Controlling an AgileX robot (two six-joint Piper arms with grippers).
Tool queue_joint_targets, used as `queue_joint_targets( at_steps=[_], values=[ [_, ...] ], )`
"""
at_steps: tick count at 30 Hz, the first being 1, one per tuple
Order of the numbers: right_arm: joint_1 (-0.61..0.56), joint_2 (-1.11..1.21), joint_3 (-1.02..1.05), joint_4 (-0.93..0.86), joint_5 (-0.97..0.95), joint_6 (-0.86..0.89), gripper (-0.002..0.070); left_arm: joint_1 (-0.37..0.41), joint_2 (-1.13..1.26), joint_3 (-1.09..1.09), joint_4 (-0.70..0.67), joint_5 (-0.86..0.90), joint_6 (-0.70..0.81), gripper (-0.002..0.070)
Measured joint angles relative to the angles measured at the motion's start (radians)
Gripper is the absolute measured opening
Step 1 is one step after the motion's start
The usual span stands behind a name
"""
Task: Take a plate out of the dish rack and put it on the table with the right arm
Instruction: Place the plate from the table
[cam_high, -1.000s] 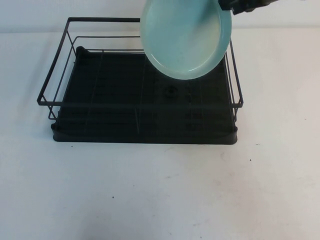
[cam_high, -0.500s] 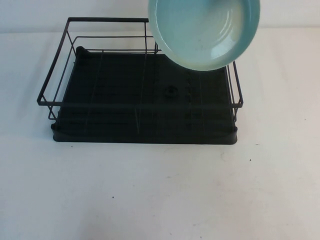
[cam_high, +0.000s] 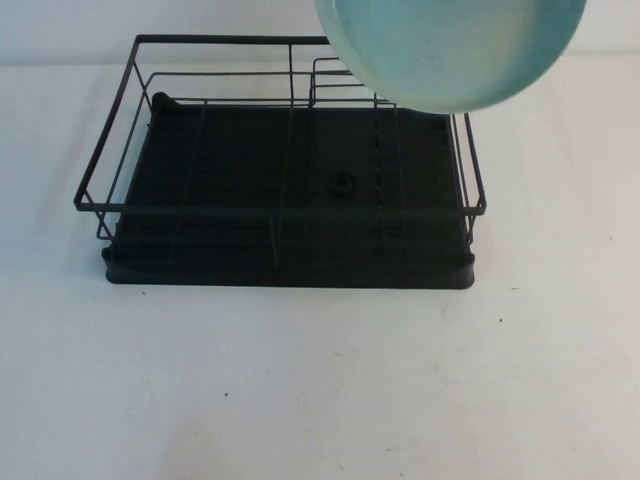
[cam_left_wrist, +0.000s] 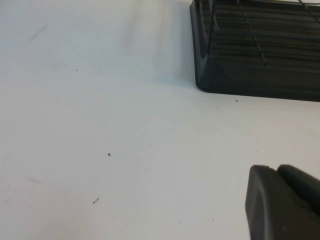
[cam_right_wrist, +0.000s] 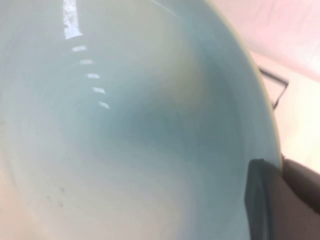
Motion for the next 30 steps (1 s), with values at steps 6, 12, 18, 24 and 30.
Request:
queue_joint_targets(
  at_steps=[6, 12, 18, 24, 30],
  values=[
    [0.003, -0.183, 0.270, -0.015, -0.011, 0.074, -0.0009, 0.000, 0.000, 0.000, 0.000, 0.000, 0.000, -0.0004],
    [0.039, -0.410, 0.683, 0.003, -0.180, 0.160, -0.0009, 0.000, 0.000, 0.000, 0.000, 0.000, 0.000, -0.0004],
    [0.084, -0.547, 1.066, 0.113, -0.332, 0.205, -0.0009, 0.000, 0.000, 0.000, 0.000, 0.000, 0.000, -0.0004],
    [0.120, -0.549, 1.291, 0.233, -0.462, 0.208, -0.0009, 0.000, 0.000, 0.000, 0.000, 0.000, 0.000, -0.0004],
    [0.192, -0.473, 1.327, 0.274, -0.578, 0.208, -0.0009, 0.000, 0.000, 0.000, 0.000, 0.000, 0.000, -0.0004]
  ],
)
